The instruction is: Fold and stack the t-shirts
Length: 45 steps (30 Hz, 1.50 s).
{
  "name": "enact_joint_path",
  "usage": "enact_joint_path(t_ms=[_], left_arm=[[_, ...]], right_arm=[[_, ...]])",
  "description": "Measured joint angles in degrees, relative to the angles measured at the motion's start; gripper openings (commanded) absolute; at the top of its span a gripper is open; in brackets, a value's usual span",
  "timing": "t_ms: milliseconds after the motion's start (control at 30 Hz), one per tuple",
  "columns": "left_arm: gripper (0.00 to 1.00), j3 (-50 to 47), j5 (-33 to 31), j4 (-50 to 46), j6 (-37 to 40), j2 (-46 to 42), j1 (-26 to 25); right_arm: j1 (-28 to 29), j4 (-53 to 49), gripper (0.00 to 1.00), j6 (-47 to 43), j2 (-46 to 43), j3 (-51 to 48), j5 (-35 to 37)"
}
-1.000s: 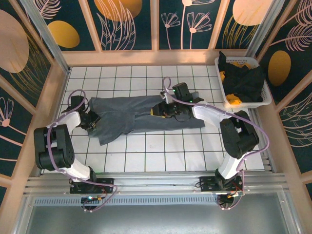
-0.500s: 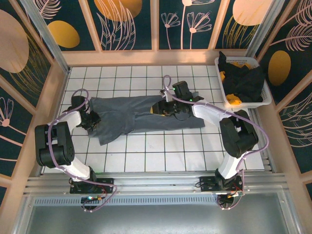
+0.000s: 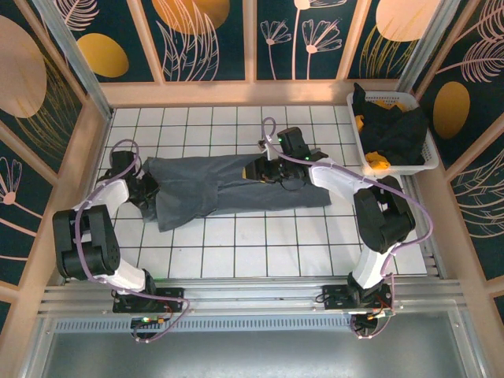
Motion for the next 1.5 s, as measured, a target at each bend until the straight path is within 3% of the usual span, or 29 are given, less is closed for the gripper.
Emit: enact_joint_path(t_ms=[267, 600, 733, 833, 900, 967, 1067, 1200, 1333, 1500], left_arm=[[0.00, 7.7, -0.2, -1.6, -2.6, 1.6, 0.0], [0.00, 16.5, -1.6, -3.8, -2.6, 10.7, 0.0], [0.18, 17.0, -4.3, -4.3, -1.8, 14.3, 0.0], [0.48, 17.3, -8.2, -4.5, -1.1, 15.5, 0.0], [0.61, 16.6, -10.9, -4.1, -1.8, 14.3, 0.0], [0.60, 13.5, -12.5, -3.1, -2.9, 10.2, 0.0], [0.47, 9.0, -13.7, -3.8, -5.0, 2.1, -0.1], [0.39, 0.3, -9.9, 1.2, -13.2, -6.3, -3.9], [0.38, -4.6, -4.5, 4.0, -21.3, -5.5, -10.9], [0.38, -4.1, -1.5, 8.4, -27.1, 0.9, -11.8]], right_arm=[[-0.7, -0.4, 0.38, 0.0, 0.0, 0.0, 0.6], [-2.7, 0.0, 0.36, 0.6, -0.1, -1.4, 1.7], [-4.1, 0.1, 0.31, 1.1, -0.9, -2.7, 3.6], [-6.1, -0.1, 0.26, 1.9, -2.0, -3.5, 5.9], [-8.1, -0.7, 0.22, 2.1, -2.5, -3.5, 7.8], [-10.4, -1.0, 0.17, 2.0, -2.6, -3.5, 9.2], [-13.9, -2.3, 0.14, 1.9, -2.5, -3.8, 11.3], [-17.5, -6.0, 0.10, -0.2, 1.7, 0.0, 14.6], [-20.3, -10.3, 0.07, -2.6, 9.9, 6.6, 19.2], [-21.6, -15.7, 0.07, -4.6, 16.3, 11.4, 24.7]])
